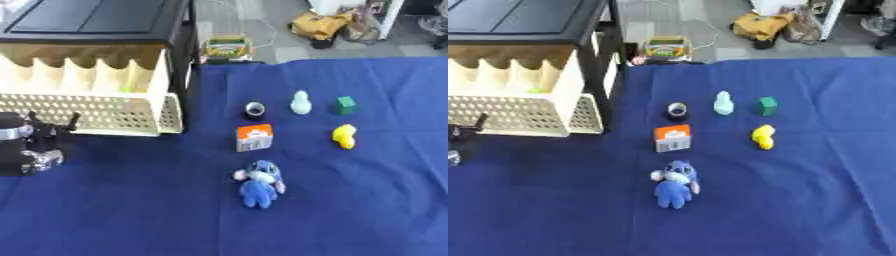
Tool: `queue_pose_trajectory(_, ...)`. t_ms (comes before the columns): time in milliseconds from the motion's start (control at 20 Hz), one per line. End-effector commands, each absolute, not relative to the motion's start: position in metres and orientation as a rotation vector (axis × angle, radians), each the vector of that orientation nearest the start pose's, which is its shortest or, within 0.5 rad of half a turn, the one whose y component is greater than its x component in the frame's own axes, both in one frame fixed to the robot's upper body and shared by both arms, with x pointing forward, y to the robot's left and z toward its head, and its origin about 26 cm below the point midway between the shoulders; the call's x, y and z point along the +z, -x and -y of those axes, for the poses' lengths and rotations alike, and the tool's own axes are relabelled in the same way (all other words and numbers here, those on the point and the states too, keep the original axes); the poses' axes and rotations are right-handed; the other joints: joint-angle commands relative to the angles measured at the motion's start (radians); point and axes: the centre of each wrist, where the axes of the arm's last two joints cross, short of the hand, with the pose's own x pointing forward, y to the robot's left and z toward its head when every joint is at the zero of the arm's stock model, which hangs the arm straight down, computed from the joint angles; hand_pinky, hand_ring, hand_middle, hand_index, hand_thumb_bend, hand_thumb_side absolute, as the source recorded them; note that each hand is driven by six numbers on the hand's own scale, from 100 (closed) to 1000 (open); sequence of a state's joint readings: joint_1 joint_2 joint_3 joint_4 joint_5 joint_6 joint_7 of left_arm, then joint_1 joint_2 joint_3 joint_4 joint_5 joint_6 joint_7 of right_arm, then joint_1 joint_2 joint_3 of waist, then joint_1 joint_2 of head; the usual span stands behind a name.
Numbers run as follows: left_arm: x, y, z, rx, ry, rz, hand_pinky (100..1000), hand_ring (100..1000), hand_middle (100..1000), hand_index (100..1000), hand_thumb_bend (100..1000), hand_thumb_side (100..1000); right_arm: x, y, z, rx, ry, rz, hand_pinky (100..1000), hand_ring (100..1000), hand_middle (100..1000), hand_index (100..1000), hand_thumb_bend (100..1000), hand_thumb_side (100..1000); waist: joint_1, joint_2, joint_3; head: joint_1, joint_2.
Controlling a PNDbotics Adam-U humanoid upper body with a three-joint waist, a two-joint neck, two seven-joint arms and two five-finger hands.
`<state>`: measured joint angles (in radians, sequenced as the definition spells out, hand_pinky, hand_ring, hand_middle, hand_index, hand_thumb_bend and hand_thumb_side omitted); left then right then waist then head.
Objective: Pick up objects from table and place into drawer.
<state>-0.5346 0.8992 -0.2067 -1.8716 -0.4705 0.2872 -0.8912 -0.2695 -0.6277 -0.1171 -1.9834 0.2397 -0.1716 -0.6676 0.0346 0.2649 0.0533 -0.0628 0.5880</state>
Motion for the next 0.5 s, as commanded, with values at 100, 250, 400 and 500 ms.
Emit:
queue_pose_trajectory(100, 0.286, -0.328, -0.297, -1.595, -0.697, 1.113, 496, 644, 689, 962, 100, 1000, 0.249, -0.288, 0.332, 0.027, -1.278, -3.223, 634, 652, 566, 738, 298, 889, -0.001, -0.014, -0.004, 0.003, -0.009)
queue_pose_trajectory(250, 0.286, -0.332, -0.296, -1.584, -0.697, 1.122, 507, 663, 720, 971, 100, 1000, 0.249, -0.288, 0.332, 0.03, -1.279, -3.226, 634, 652, 565, 736, 302, 891, -0.001, -0.014, -0.004, 0.004, -0.01)
queue_pose_trajectory(400, 0.286, -0.336, -0.294, -1.579, -0.687, 1.135, 514, 664, 729, 977, 100, 1000, 0.249, -0.288, 0.332, 0.031, -1.281, -3.227, 634, 652, 564, 735, 304, 891, -0.001, -0.014, -0.005, 0.005, -0.01)
queue_pose_trajectory(500, 0.288, -0.338, -0.291, -1.581, -0.672, 1.16, 520, 656, 714, 984, 100, 1000, 0.248, -0.288, 0.331, 0.032, -1.284, -3.23, 633, 652, 563, 730, 309, 889, -0.001, -0.014, -0.005, 0.006, -0.011)
